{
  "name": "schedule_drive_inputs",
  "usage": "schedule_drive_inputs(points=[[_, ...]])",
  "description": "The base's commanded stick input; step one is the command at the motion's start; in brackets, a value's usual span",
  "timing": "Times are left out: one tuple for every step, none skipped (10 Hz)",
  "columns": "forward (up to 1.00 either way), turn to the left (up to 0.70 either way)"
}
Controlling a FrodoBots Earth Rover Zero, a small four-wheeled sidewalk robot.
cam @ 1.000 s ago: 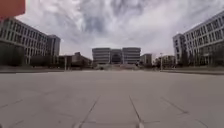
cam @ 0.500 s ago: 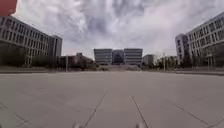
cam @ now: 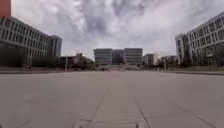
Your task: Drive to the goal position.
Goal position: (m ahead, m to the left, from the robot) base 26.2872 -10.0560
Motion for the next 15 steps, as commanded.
schedule_drive_inputs(points=[[0.7, 0.0], [0.7, 0.0], [0.7, 0.0], [0.7, 0.0], [0.7, 0.0], [0.7, 0.0], [0.7, 0.0], [0.7, 0.0], [0.7, 0.0], [0.7, 0.0], [0.7, 0.0], [0.7, 0.0], [0.7, 0.0], [0.7, 0.0], [0.7, 0.0]])
